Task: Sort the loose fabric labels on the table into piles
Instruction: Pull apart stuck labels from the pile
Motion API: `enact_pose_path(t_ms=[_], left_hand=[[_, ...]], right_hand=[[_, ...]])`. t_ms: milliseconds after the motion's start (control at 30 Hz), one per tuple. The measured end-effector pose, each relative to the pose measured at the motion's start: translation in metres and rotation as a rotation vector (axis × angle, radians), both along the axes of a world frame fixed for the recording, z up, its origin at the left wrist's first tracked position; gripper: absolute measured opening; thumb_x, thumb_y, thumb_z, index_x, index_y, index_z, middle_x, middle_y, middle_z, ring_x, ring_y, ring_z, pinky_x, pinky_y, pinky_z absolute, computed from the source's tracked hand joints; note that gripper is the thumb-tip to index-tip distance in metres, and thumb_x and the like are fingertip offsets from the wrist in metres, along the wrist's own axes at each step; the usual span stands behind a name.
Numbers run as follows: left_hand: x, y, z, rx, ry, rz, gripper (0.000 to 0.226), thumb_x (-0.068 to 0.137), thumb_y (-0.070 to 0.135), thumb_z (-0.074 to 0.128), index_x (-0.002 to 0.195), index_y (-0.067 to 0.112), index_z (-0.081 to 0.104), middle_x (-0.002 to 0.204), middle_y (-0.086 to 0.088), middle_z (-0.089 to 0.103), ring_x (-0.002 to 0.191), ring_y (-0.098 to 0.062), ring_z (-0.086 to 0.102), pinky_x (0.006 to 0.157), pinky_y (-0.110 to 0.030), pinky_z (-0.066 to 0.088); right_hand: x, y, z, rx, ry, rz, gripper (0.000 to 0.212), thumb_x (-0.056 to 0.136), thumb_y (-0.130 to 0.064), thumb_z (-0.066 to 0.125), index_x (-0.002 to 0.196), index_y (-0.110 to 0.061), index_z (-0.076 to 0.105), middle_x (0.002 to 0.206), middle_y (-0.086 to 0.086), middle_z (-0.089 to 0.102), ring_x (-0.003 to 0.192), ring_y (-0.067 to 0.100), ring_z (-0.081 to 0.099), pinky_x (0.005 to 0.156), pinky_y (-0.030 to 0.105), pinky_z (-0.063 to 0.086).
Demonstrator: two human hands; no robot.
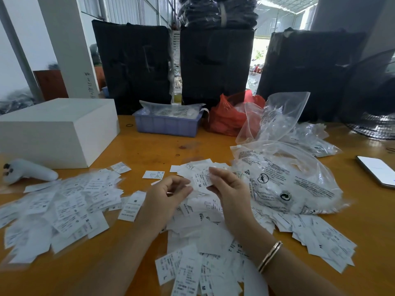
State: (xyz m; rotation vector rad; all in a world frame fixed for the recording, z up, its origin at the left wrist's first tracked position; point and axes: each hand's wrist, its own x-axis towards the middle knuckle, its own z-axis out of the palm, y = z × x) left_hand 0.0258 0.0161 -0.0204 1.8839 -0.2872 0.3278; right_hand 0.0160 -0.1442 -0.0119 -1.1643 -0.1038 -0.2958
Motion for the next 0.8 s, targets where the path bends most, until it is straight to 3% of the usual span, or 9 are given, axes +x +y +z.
enact_pose_path(t_ms=[133, 200, 433, 667, 800], left_hand=[[-0.0007, -0.0007, -0.0014, 0.031, -0.07, 0.018, 0.012, 0.079, 0.032, 0.072, 0.083, 0.041, 0.065, 0.082, 0.026, 0.066, 0.083, 0.01, 0.06, 0.064, -0.003, 0.045], [-0.0009, -0.0011, -0.0014, 0.043, -0.084, 0.026, 0.012, 0.079, 0.032, 0.072, 0.083, 0.041, 0.064, 0.084, 0.024, 0.066, 0.082, 0.01, 0.06, 0.063, -0.003, 0.044], [-0.0009, -0.0004, -0.0026, 0.065, -0.109, 0.046, 0.016, 0.081, 0.032, 0.071, 0.083, 0.045, 0.061, 0.084, 0.028, 0.064, 0.085, 0.015, 0.057, 0.064, -0.002, 0.044], [-0.0012, 0.0011, 0.0015, 0.021, -0.1, 0.017, 0.01, 0.085, 0.031, 0.065, 0.085, 0.041, 0.062, 0.082, 0.038, 0.064, 0.083, 0.017, 0.059, 0.063, -0.002, 0.044], [-0.003, -0.0001, 0.0029, -0.009, -0.08, -0.011, 0.007, 0.083, 0.03, 0.067, 0.085, 0.036, 0.064, 0.079, 0.027, 0.069, 0.08, 0.011, 0.063, 0.063, 0.0, 0.042]], right_hand=[[-0.0012, 0.0021, -0.0005, -0.09, -0.024, -0.068, 0.031, 0.087, 0.002, 0.06, 0.111, -0.019, 0.062, 0.063, -0.006, 0.065, 0.069, 0.007, 0.065, 0.068, 0.019, 0.054], [-0.0011, 0.0013, -0.001, -0.087, -0.04, -0.073, 0.036, 0.088, 0.001, 0.06, 0.114, -0.024, 0.058, 0.062, -0.007, 0.064, 0.07, 0.007, 0.066, 0.07, 0.02, 0.054], [0.0007, 0.0019, -0.004, -0.183, -0.069, -0.057, 0.022, 0.087, 0.002, 0.06, 0.1, -0.016, 0.059, 0.07, -0.007, 0.068, 0.072, 0.008, 0.067, 0.07, 0.024, 0.056], [-0.0001, 0.0002, -0.0074, -0.445, -0.137, -0.103, 0.028, 0.087, 0.001, 0.062, 0.091, -0.027, 0.061, 0.085, -0.006, 0.069, 0.082, 0.01, 0.067, 0.075, 0.025, 0.055], [0.0013, -0.0014, -0.0062, -0.35, -0.146, -0.151, 0.022, 0.088, 0.001, 0.06, 0.09, -0.021, 0.058, 0.073, -0.013, 0.066, 0.069, 0.004, 0.063, 0.069, 0.025, 0.056]])
